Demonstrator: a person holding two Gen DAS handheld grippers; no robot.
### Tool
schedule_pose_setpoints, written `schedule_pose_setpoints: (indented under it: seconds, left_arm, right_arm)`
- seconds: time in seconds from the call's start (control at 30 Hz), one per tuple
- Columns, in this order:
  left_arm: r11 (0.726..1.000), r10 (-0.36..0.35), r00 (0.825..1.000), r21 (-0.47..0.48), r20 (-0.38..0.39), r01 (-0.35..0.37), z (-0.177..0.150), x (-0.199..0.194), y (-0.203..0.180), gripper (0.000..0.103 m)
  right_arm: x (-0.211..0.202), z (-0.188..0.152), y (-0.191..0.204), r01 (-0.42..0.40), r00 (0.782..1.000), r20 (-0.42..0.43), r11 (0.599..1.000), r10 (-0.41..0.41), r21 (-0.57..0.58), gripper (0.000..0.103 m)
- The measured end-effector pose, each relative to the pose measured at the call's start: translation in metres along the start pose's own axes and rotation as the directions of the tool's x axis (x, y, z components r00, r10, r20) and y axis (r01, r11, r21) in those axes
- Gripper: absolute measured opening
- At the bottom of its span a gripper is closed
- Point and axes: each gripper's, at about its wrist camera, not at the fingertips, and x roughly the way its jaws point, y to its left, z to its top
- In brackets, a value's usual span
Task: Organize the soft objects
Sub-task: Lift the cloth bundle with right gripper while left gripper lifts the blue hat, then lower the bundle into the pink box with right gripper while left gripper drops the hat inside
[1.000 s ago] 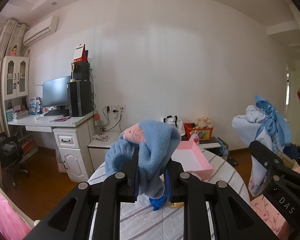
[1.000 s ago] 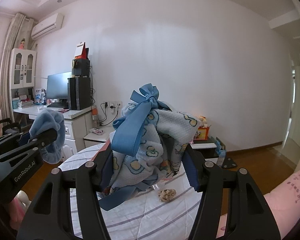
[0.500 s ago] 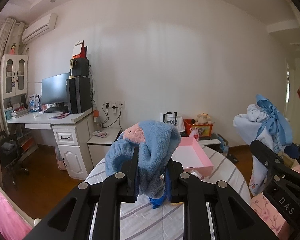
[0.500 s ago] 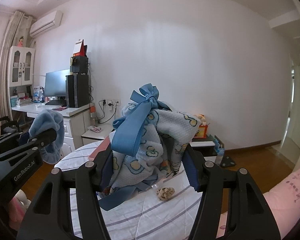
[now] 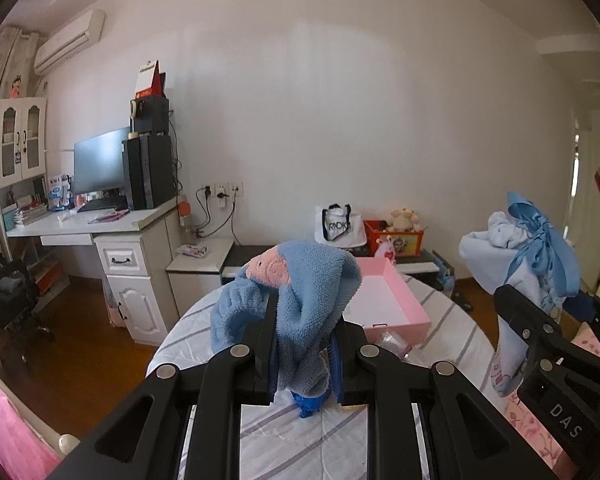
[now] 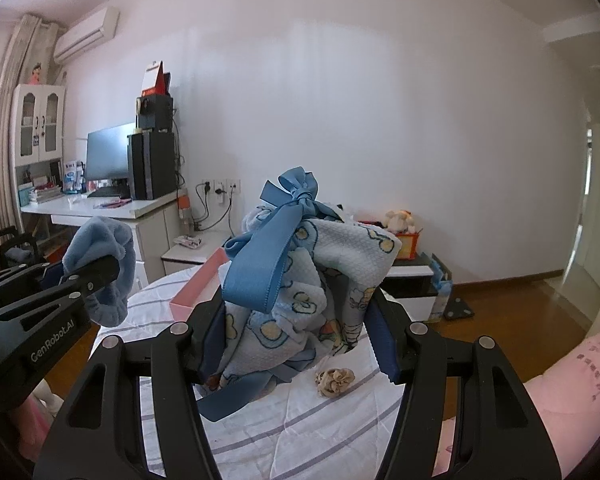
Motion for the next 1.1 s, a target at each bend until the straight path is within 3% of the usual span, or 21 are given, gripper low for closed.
schedule_pose_setpoints:
  seconds: [0.37, 0.6, 0.83, 1.1]
  left_arm:
    - [1.000, 0.004, 0.995, 0.002, -0.104, -0.004, 0.054, 0.095, 0.000, 0.017]
    - [1.000, 0.003, 0.983, 0.010, -0.184, -0.001, 0.095, 0.178, -0.007, 0.017]
    - [0.999, -0.003, 0.960, 0.031, -0.280, 0.012, 0.134, 0.282, -0.014, 0.017]
    - [1.000, -0.006, 0.921, 0.024, -0.390, 0.017, 0.159, 0.386, -0.008, 0.018]
  right_arm:
    - [0.073, 0.004, -0.005, -0.002, 0.995, -0.101, 1.000, 0.005, 0.023, 0.057]
    - [0.132, 0.009, -0.010, 0.003, 0.987, -0.164, 0.999, 0.003, 0.038, 0.057]
    - [0.193, 0.006, -0.013, 0.018, 0.969, -0.245, 0.999, -0.006, 0.048, 0.057]
    - [0.246, -0.005, -0.014, 0.022, 0.941, -0.338, 0.999, -0.005, 0.045, 0.057]
